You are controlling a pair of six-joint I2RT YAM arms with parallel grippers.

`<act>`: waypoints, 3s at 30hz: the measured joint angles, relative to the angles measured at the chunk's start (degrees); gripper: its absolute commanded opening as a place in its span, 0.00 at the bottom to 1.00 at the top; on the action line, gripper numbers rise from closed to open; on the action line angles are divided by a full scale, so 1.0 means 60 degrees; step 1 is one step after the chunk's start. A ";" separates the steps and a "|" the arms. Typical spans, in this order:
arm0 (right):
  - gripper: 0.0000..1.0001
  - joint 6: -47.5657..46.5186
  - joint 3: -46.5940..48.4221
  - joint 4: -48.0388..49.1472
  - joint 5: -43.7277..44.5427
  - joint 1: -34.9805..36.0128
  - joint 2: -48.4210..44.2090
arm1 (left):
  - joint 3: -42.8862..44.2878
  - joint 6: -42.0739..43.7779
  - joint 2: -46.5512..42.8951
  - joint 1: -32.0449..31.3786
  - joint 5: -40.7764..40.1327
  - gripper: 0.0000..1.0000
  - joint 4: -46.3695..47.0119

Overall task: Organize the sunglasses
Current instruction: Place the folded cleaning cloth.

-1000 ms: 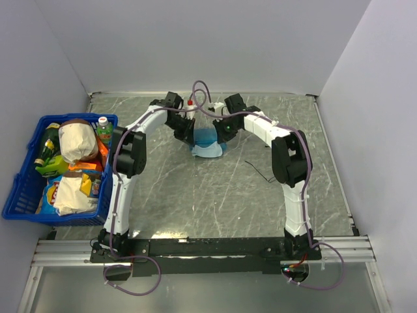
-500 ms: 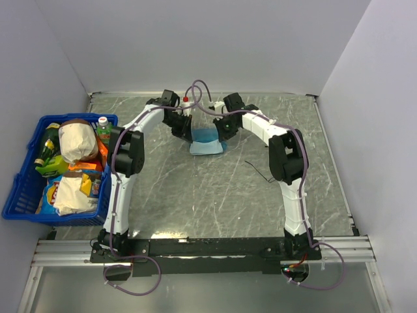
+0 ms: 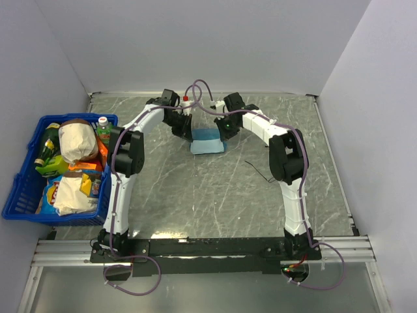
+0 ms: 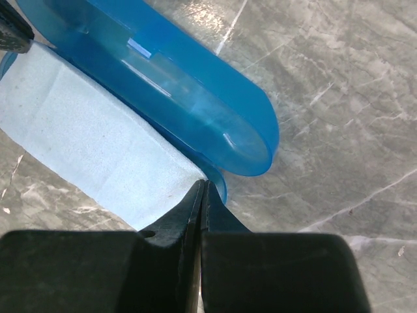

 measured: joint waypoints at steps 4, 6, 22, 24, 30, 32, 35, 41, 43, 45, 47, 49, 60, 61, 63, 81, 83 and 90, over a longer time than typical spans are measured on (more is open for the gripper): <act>0.00 0.0029 0.0000 0.0076 0.0084 0.0000 0.0000 | 0.0036 -0.0080 0.0000 0.0015 -0.0029 0.01 0.0098; 0.00 0.0033 0.0000 0.0146 0.0113 0.0000 0.0000 | 0.0047 -0.0153 0.0000 0.0029 -0.0036 0.01 0.0157; 0.00 0.0066 -0.0007 0.0579 0.0302 -0.0004 0.0000 | 0.0069 -0.0237 0.0000 0.0102 -0.0033 0.01 0.0379; 0.00 0.0062 -0.0018 0.0641 0.0317 -0.0004 0.0000 | 0.0069 -0.0237 0.0000 0.0113 -0.0029 0.01 0.0390; 0.00 0.0066 -0.0029 0.0780 0.0342 -0.0011 -0.0004 | 0.0069 -0.0244 0.0000 0.0138 -0.0018 0.01 0.0401; 0.00 0.0066 -0.0029 0.0809 0.0353 -0.0015 -0.0004 | 0.0069 -0.0259 0.0000 0.0149 0.0004 0.01 0.0408; 0.00 0.0069 -0.0029 0.0845 0.0382 -0.0022 -0.0004 | 0.0069 -0.0266 0.0000 0.0160 0.0040 0.01 0.0433; 0.00 0.0073 -0.0044 0.0889 0.0448 -0.0025 -0.0004 | 0.0069 -0.0270 0.0000 0.0164 0.0095 0.01 0.0477; 0.00 0.0073 -0.0087 0.0951 0.0488 -0.0025 -0.0015 | 0.0069 -0.0270 0.0000 0.0168 0.0160 0.01 0.0506; 0.00 0.0076 -0.0160 0.1002 0.0521 -0.0029 -0.0018 | 0.0069 -0.0273 -0.0004 0.0171 0.0237 0.01 0.0539; 0.00 0.0080 -0.0222 0.1020 0.0550 -0.0029 -0.0018 | 0.0069 -0.0273 -0.0004 0.0171 0.0302 0.01 0.0579; 0.00 0.0098 -0.0273 0.1053 0.0554 -0.0029 -0.0018 | 0.0069 -0.0284 -0.0018 0.0171 0.0310 0.01 0.0601; 0.00 0.0273 -0.0324 0.1177 0.0554 -0.0120 -0.0022 | 0.0069 -0.0357 -0.0171 0.0171 0.0404 0.01 0.0645; 0.00 0.0280 -0.0328 0.1202 0.0550 -0.0124 -0.0022 | 0.0069 -0.0372 -0.0171 0.0171 0.0408 0.01 0.0641; 0.00 0.0284 -0.0331 0.1242 0.0550 -0.0127 -0.0029 | 0.0069 -0.0386 -0.0171 0.0175 0.0412 0.01 0.0641; 0.00 0.0339 -0.0331 0.1421 0.0331 -0.0135 -0.0208 | 0.0069 -0.0412 -0.0178 0.0193 0.0415 0.01 0.0685; 0.00 0.0361 -0.0335 0.1457 0.0335 -0.0135 -0.0208 | 0.0069 -0.0412 -0.0178 0.0204 0.0419 0.01 0.0736; 0.00 0.0401 -0.0474 0.1610 0.0342 -0.0146 -0.0288 | 0.0066 -0.0692 -0.0200 0.0273 0.0419 0.01 0.0892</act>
